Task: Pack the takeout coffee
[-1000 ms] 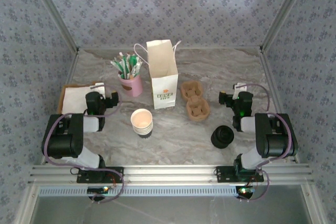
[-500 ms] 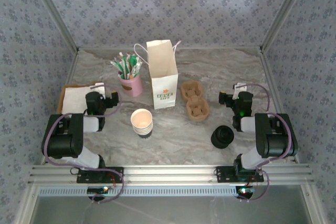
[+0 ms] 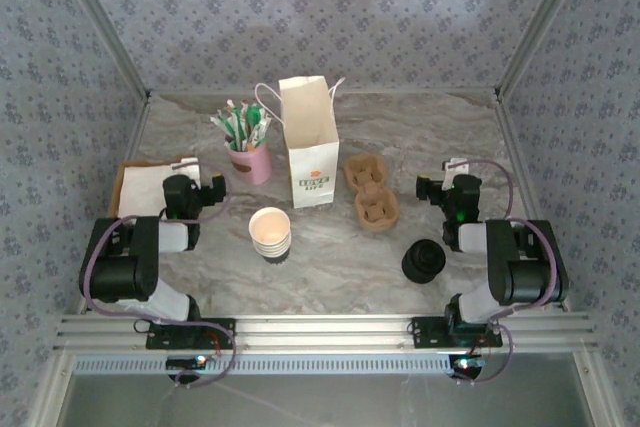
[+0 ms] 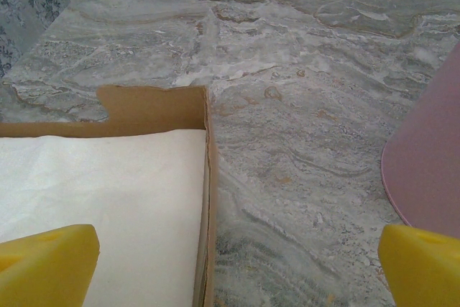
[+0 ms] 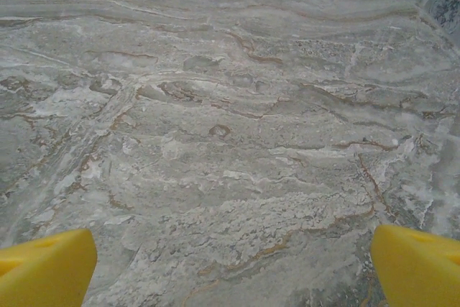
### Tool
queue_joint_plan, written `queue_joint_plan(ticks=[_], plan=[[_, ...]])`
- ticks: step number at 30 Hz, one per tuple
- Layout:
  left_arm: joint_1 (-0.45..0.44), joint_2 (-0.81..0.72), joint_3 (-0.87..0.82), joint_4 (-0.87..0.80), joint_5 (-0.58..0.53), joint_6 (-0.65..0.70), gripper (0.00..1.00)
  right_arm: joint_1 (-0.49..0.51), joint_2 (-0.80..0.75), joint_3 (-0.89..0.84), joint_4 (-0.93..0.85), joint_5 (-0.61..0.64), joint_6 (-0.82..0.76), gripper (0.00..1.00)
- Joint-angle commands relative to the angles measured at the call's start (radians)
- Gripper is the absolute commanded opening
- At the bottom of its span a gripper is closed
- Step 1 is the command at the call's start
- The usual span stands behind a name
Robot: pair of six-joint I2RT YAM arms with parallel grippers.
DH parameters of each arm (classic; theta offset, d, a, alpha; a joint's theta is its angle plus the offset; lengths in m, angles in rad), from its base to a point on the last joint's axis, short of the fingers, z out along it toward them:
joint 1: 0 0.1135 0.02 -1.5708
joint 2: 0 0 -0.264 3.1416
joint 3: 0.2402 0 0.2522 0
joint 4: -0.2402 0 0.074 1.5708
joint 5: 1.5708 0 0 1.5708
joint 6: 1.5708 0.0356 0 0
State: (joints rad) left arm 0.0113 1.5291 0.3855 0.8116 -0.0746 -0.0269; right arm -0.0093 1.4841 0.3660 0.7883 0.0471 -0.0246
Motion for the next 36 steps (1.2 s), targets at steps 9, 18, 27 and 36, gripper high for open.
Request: queue_joint_plan(ticks=[9, 18, 27, 36], plan=[[0.002, -0.007, 0.028, -0.002, 0.030, 0.003, 0.99, 0.068, -0.317, 0.039, -0.275, 0.051, -0.039, 1.00], [-0.110, -0.430, 0.085, -0.364, -0.063, 0.073, 0.99, 0.081, -0.636, 0.213, -0.783, 0.081, 0.224, 1.00], [-0.152, -0.841, 0.222, -0.842, -0.062, -0.249, 1.00, 0.077, -0.815, 0.455, -1.248, -0.134, 0.325, 1.00], [-0.155, -1.113, 0.351, -1.325, 0.184, -0.698, 1.00, 0.022, -0.885, 0.553, -1.542, -0.382, 0.503, 1.00]])
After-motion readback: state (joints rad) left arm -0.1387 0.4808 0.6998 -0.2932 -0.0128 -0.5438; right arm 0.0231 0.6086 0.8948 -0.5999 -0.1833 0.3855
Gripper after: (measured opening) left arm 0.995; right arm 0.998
